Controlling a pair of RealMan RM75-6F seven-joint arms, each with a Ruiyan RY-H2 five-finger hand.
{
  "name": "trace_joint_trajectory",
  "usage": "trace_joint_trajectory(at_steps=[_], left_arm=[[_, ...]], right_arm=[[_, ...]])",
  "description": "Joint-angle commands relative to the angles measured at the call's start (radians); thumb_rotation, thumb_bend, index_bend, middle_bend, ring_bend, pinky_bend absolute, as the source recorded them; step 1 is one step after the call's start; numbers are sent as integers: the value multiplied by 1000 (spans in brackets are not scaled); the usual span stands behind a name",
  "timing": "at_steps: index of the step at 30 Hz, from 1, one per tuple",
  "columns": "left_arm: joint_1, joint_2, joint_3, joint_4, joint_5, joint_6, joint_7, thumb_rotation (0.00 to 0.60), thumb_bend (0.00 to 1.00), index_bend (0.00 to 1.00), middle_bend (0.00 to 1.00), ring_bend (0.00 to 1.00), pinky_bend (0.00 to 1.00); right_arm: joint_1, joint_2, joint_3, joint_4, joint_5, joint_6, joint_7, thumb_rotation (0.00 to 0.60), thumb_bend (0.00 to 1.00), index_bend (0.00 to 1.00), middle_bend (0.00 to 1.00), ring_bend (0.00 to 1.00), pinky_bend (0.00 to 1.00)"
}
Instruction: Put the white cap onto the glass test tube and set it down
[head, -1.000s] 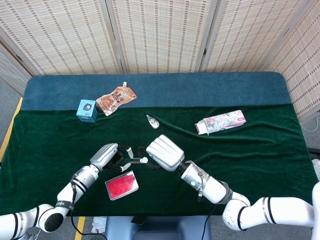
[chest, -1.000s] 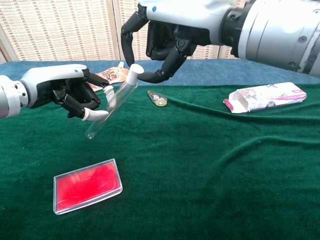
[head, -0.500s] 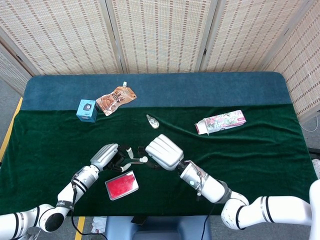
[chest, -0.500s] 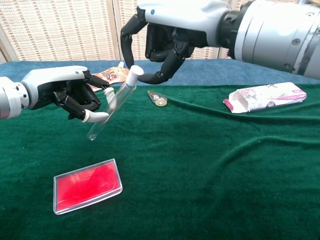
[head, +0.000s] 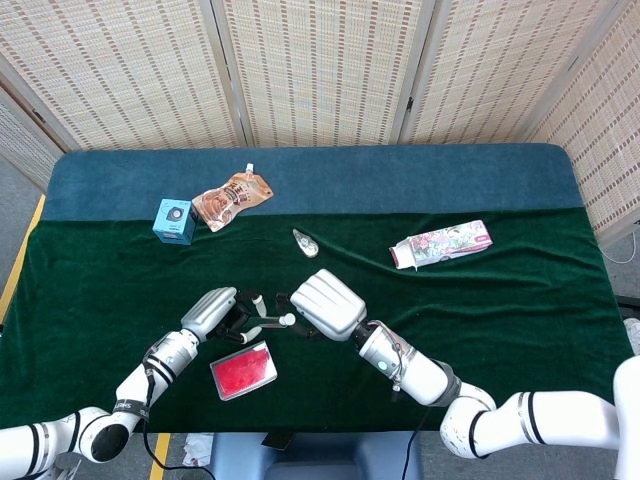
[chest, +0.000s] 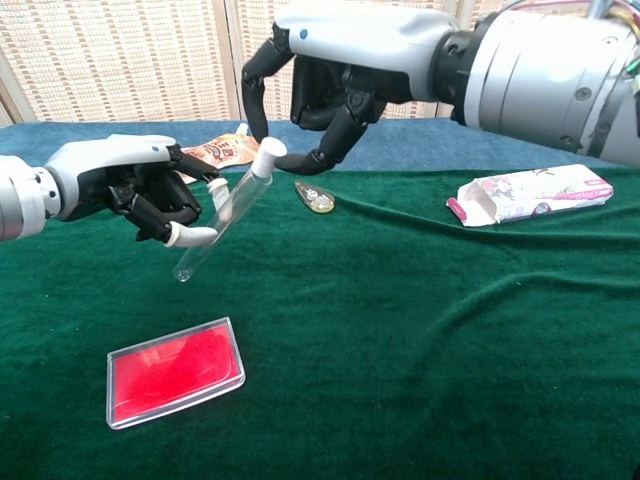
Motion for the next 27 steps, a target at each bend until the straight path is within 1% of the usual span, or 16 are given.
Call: trace_joint_trajectory(at_steps=[1,19,27], left_arm=[[-1,-1,0,0,-1,0,1,600,638,685,921,824,804],[-9,-7,4,1,-32,-2,27,600,638,685,921,824,804],[-9,-6,6,1,-27,-3,25,600,638,686,921,824,804]], right_arm=[[2,-2,-2,2,3,-2,-2,600,522,704,1000,1000,1000],[12,-10,-11,9,12,-4,-8,600,525,704,1000,1000,1000],[19,-17,-10,16,22,-3,-16,600,525,704,1000,1000,1000]])
